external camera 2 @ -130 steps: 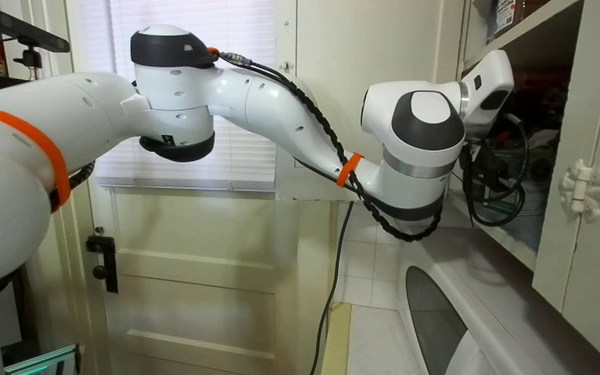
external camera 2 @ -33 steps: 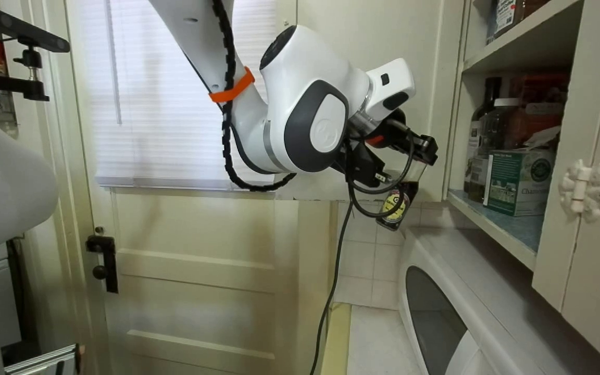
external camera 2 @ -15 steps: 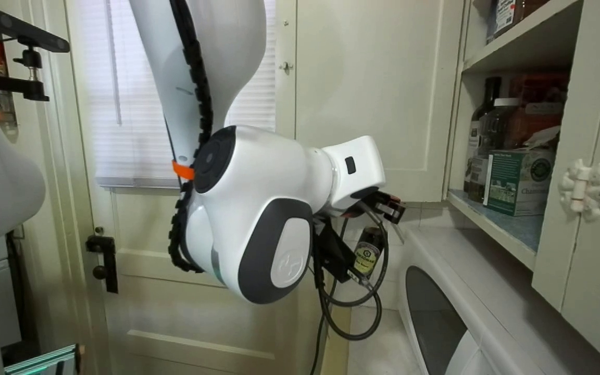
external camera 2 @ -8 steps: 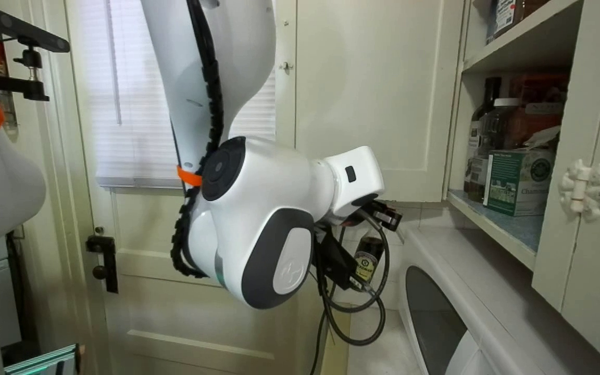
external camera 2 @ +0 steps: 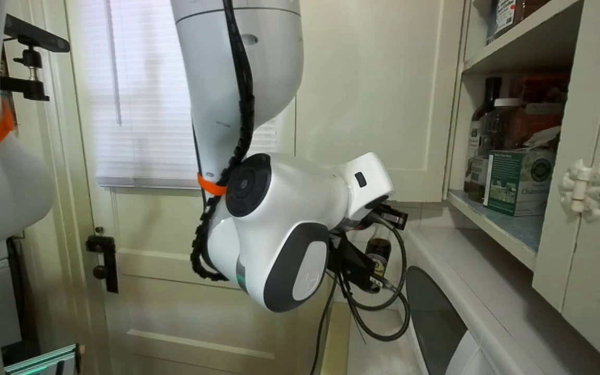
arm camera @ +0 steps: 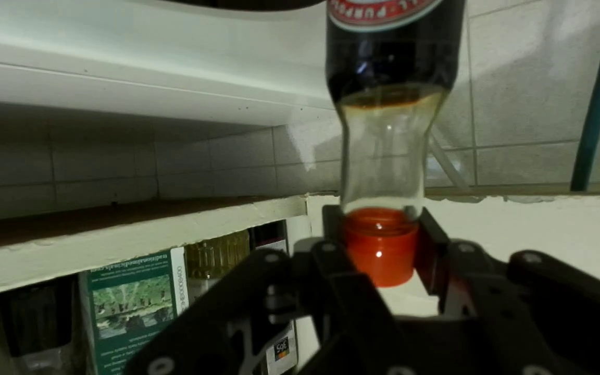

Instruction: Take the soy sauce bottle out of the open cabinet and put it on the countertop.

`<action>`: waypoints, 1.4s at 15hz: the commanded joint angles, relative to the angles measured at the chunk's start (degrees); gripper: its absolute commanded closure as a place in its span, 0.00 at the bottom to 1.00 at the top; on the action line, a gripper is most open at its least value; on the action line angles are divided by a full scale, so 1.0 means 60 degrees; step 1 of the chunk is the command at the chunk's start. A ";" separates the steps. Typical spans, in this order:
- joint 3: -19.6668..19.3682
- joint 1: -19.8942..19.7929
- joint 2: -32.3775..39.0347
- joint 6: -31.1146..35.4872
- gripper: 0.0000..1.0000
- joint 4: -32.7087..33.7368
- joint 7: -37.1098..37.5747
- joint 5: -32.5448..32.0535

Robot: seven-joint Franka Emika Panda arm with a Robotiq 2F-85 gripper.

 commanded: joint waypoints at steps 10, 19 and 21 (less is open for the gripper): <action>0.1407 -0.1899 0.2694 0.0001 0.65 0.0079 -0.2603 -0.0305; 0.1234 -0.1846 0.3465 0.0391 0.90 0.0271 -0.3314 -0.0345; 0.1309 -0.2024 0.3765 0.0372 0.90 0.0415 -0.3682 -0.0451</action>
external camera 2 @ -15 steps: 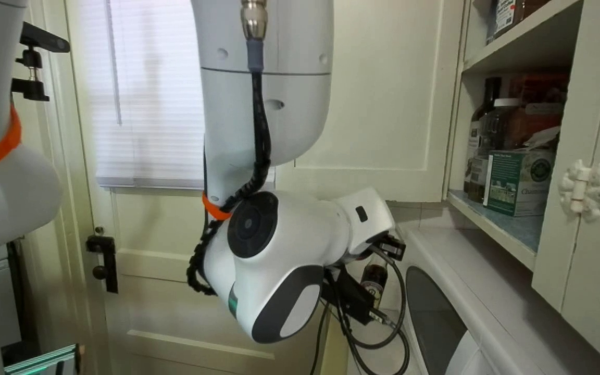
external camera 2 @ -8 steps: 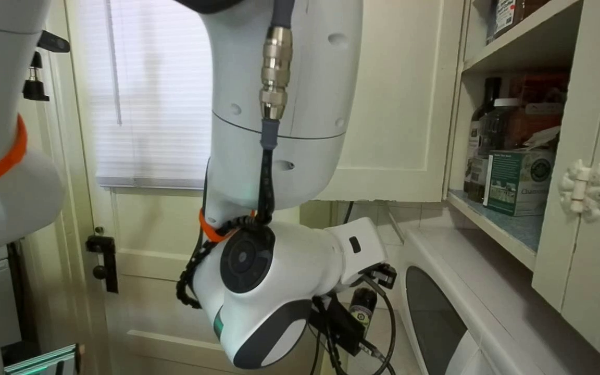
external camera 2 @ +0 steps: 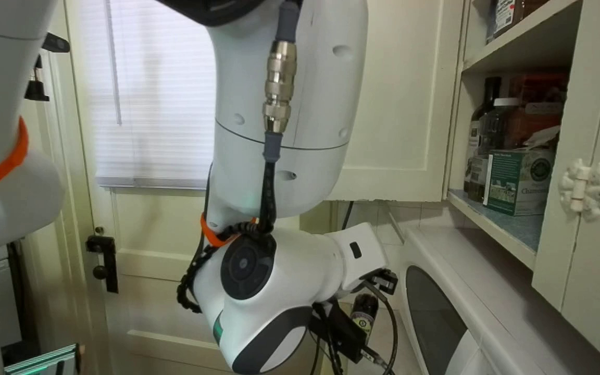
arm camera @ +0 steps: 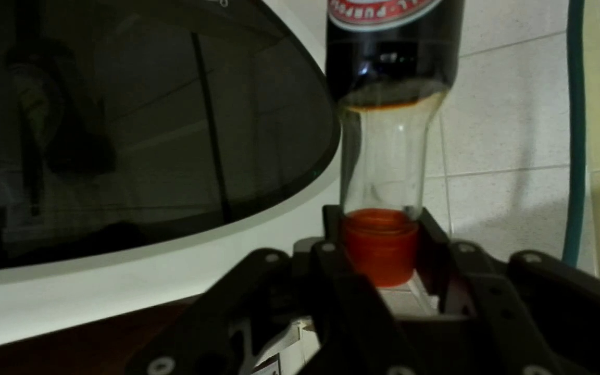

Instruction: Take the soy sauce bottle out of the open cabinet and put it on the countertop.

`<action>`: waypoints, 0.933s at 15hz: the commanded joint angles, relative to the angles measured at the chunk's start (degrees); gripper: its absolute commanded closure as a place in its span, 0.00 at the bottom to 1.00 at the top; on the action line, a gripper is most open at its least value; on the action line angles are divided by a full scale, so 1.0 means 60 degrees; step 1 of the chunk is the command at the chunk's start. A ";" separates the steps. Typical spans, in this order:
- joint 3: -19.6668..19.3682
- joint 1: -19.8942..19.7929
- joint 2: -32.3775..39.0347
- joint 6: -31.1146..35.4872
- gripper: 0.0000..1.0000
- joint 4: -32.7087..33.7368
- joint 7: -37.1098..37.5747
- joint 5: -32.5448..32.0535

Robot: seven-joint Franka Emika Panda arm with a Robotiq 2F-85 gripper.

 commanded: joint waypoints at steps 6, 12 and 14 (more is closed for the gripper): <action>0.0290 -0.0594 0.1674 0.0354 0.90 0.0822 -0.1454 -0.0485; 0.0490 -0.0839 0.2935 0.0352 0.90 0.1490 -0.2480 -0.0675; 0.0539 -0.0870 0.3307 0.0352 0.90 0.1675 -0.2763 -0.0749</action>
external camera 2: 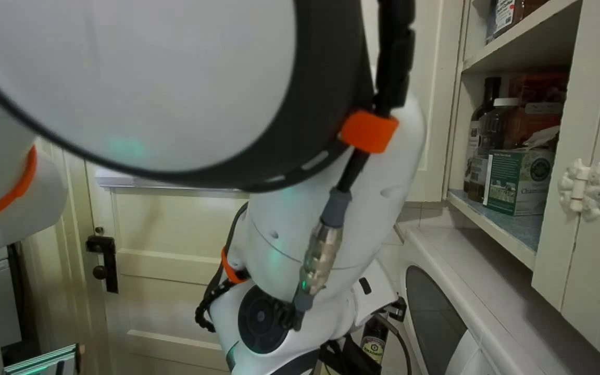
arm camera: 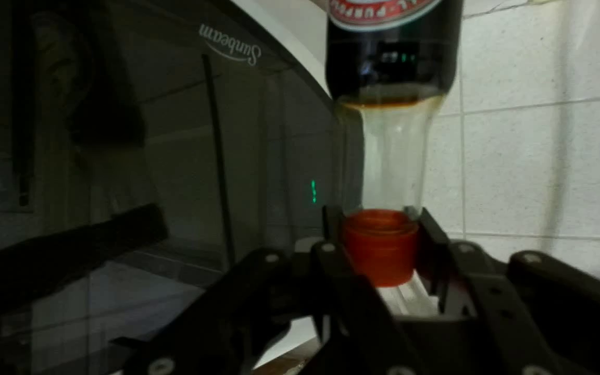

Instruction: Take the soy sauce bottle out of the open cabinet and put it on the countertop.

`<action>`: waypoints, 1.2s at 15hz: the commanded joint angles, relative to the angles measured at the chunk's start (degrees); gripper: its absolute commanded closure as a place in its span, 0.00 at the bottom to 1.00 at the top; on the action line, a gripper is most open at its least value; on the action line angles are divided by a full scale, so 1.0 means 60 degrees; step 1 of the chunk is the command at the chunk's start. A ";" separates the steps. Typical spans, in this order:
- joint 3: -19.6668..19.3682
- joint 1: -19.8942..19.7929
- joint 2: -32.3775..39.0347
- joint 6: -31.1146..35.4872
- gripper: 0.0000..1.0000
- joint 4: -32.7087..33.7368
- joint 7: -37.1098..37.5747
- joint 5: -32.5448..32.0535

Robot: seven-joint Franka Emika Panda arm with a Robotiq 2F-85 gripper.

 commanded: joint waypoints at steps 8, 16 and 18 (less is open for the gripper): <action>0.0540 -0.0455 0.1936 0.0179 0.90 0.0927 -0.1566 -0.0507; 0.0840 -0.0674 0.2397 0.0194 0.90 0.1074 -0.2068 -0.0644; 0.0883 -0.0727 0.2470 0.0194 0.47 0.1077 -0.2110 -0.0687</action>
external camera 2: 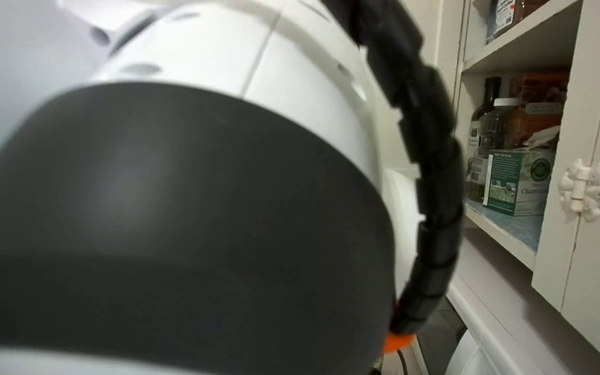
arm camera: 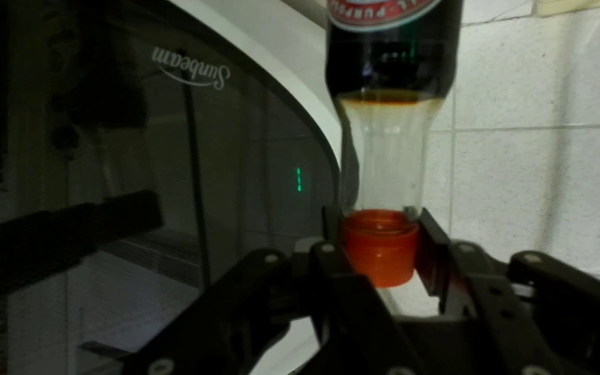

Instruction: Take the soy sauce bottle out of the open cabinet and put it on the countertop.

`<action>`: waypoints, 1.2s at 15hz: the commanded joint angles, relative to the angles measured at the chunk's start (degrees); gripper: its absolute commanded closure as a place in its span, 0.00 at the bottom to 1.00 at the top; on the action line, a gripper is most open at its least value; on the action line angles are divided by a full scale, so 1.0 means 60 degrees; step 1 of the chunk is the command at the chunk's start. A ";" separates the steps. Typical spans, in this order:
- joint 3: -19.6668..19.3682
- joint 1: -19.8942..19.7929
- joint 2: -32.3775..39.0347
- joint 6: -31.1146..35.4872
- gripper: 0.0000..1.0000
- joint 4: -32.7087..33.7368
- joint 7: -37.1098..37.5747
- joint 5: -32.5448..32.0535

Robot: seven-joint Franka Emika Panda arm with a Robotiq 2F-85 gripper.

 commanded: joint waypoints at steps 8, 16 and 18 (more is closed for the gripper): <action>0.0247 -0.0340 0.0267 0.0174 0.00 -0.0101 -0.0421 -0.0228; 0.1016 -0.0709 -0.0575 0.0165 0.00 -0.1305 -0.0960 0.1487; 0.1561 -0.1048 -0.0735 0.0139 0.00 -0.1567 -0.1414 0.2216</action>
